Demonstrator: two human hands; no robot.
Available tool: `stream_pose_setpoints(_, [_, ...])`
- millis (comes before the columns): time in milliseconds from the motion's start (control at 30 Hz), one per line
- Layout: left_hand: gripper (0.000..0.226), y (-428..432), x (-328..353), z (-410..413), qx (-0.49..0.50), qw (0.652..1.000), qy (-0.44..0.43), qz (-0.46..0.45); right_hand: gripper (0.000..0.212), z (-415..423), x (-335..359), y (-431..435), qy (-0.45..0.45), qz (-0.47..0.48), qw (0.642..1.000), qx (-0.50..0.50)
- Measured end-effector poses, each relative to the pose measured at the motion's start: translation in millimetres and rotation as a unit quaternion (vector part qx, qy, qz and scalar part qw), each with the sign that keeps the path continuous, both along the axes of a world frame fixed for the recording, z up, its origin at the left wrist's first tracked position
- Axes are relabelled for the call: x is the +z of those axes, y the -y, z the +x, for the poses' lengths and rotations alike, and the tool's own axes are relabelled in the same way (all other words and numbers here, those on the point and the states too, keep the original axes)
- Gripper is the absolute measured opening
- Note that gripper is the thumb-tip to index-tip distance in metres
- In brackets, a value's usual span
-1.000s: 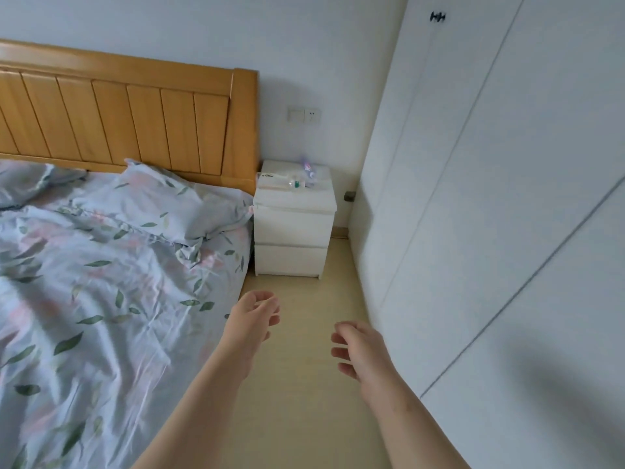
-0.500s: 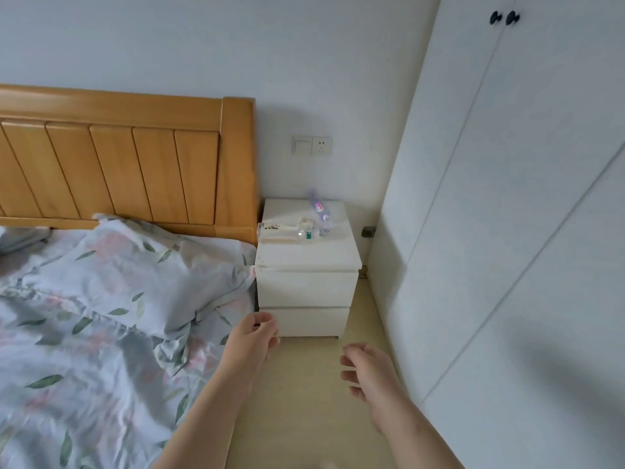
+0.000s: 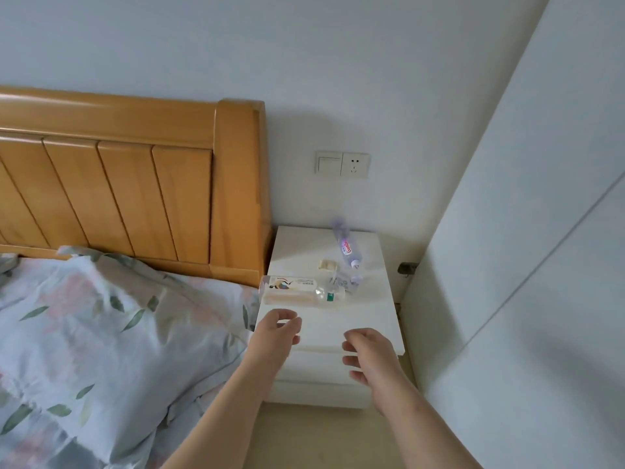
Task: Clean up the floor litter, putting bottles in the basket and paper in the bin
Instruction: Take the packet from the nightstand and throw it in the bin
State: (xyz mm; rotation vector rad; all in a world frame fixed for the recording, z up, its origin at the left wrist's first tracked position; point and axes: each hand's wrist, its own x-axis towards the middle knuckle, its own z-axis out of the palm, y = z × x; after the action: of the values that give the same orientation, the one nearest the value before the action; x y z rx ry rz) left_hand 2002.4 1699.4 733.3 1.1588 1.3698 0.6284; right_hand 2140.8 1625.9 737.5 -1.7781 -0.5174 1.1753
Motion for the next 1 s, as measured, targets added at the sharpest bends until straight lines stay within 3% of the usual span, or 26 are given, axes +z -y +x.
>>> stream_pose_setpoints(400, [0.019,-229,-56,82,-0.072,0.995,-0.054,-0.044,0.011,84,-57,-178,-0.015,-0.086,0.990,-0.111])
stream_pose_setpoints(567, [0.024,-285,-81,121,-0.167,0.975,-0.149,-0.006,0.018,122,-96,-219,0.036,-0.130,0.984,-0.121])
stream_pose_setpoints(633, [0.033,-300,-96,131,-0.278,0.933,-0.225,0.047,0.029,133,-109,-235,0.058,-0.142,0.982,-0.109])
stream_pose_setpoints(733, [0.049,-314,-125,152,-0.429,0.831,-0.333,0.119,0.047,153,-135,-259,0.093,-0.174,0.976,-0.089])
stream_pose_setpoints(867, [0.055,-326,-161,177,-0.462,0.789,-0.389,0.117,0.028,172,-176,-278,0.148,-0.218,0.965,-0.003])
stream_pose_setpoints(1000, [0.059,-335,-195,200,-0.524,0.742,-0.399,0.126,0.041,182,-207,-290,0.201,-0.249,0.941,0.107])
